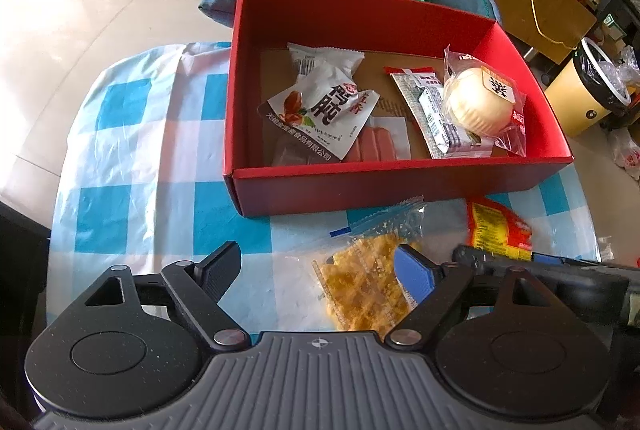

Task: Organize snacks
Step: 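Grasp the Trolli candy bag with the right tool while left grasps the waffle bag, then lift and carry the waffle bag and Trolli bag over the red box, then lower both bags into the red box and open both tools, then withdraw both tools from the box toward the gold and purple packets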

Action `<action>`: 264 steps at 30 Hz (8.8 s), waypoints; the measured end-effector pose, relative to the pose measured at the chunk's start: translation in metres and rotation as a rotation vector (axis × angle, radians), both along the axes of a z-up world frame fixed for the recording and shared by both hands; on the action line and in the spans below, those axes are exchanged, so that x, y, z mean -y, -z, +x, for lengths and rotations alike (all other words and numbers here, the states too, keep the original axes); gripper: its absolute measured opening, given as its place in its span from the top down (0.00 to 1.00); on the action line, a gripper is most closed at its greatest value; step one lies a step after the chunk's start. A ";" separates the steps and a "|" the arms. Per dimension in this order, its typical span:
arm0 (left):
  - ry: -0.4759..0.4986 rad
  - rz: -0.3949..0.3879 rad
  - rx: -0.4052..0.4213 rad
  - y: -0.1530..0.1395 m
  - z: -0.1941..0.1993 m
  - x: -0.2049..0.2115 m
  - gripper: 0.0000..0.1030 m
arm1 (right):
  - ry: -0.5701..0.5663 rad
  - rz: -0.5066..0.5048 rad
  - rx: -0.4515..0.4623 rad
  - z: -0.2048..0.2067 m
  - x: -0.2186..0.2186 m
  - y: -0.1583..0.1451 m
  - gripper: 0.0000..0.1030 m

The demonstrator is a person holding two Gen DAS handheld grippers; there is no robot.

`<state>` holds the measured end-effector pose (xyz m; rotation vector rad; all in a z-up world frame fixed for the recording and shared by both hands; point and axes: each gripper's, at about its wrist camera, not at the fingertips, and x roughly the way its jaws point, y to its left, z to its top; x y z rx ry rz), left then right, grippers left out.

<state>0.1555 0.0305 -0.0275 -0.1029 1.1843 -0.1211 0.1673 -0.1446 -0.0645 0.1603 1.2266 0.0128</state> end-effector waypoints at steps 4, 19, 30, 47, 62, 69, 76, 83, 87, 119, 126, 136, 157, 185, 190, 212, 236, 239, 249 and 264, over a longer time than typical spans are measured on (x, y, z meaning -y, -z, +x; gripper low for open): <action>0.015 -0.002 -0.005 0.001 -0.002 0.002 0.14 | 0.020 0.018 -0.022 -0.002 0.014 0.000 0.36; -0.056 -0.040 -0.097 0.026 0.003 0.023 0.12 | -0.080 -0.111 0.045 0.007 0.005 0.005 0.45; -0.082 -0.002 -0.091 0.042 0.001 0.042 0.04 | -0.064 -0.091 0.039 -0.003 0.024 0.002 0.51; 0.064 0.125 -0.020 0.032 -0.030 0.047 0.18 | -0.139 -0.114 0.039 -0.012 0.007 0.006 0.51; 0.095 0.142 -0.035 0.049 -0.019 0.053 0.05 | -0.155 -0.118 0.043 -0.006 0.002 0.010 0.45; 0.122 0.130 -0.021 0.041 -0.025 0.053 0.20 | -0.165 -0.117 0.060 -0.008 0.002 0.008 0.48; 0.106 0.123 -0.030 0.036 -0.024 0.042 0.22 | -0.184 -0.106 0.061 -0.015 0.001 0.005 0.52; 0.102 0.113 -0.010 0.027 -0.026 0.040 0.22 | -0.188 -0.095 0.079 -0.018 0.001 -0.003 0.52; 0.112 0.115 -0.003 0.024 -0.029 0.041 0.22 | -0.192 -0.104 0.085 -0.020 0.000 -0.006 0.52; 0.094 0.101 0.074 -0.005 -0.034 0.031 0.22 | -0.159 -0.081 0.150 -0.027 0.012 -0.028 0.52; 0.087 0.095 0.093 -0.012 -0.033 0.029 0.22 | -0.145 -0.071 0.170 -0.025 0.015 -0.036 0.52; 0.064 0.075 0.120 -0.024 -0.025 0.024 0.22 | -0.128 -0.054 0.207 -0.017 0.018 -0.051 0.52; 0.005 0.075 0.187 -0.046 0.029 0.022 0.22 | -0.098 -0.013 0.288 0.035 0.014 -0.077 0.52; -0.044 0.116 0.144 -0.023 0.084 0.019 0.22 | -0.123 -0.019 0.278 0.098 -0.005 -0.054 0.52; -0.044 0.124 0.130 -0.016 0.090 0.022 0.22 | -0.131 -0.022 0.288 0.106 -0.008 -0.050 0.52; -0.045 0.133 0.100 -0.003 0.101 0.027 0.21 | -0.195 -0.038 0.333 0.127 -0.026 -0.037 0.47; -0.030 0.083 0.146 -0.028 0.084 0.026 0.16 | -0.146 0.018 0.371 0.110 -0.012 -0.069 0.43; -0.018 0.075 0.152 -0.031 0.081 0.028 0.15 | -0.142 0.012 0.377 0.105 -0.008 -0.074 0.43; 0.008 0.062 0.183 -0.044 0.064 0.033 0.14 | -0.136 -0.012 0.381 0.086 0.002 -0.085 0.43; 0.053 0.038 0.188 -0.052 0.025 0.035 0.12 | -0.136 -0.049 0.365 0.045 0.016 -0.091 0.42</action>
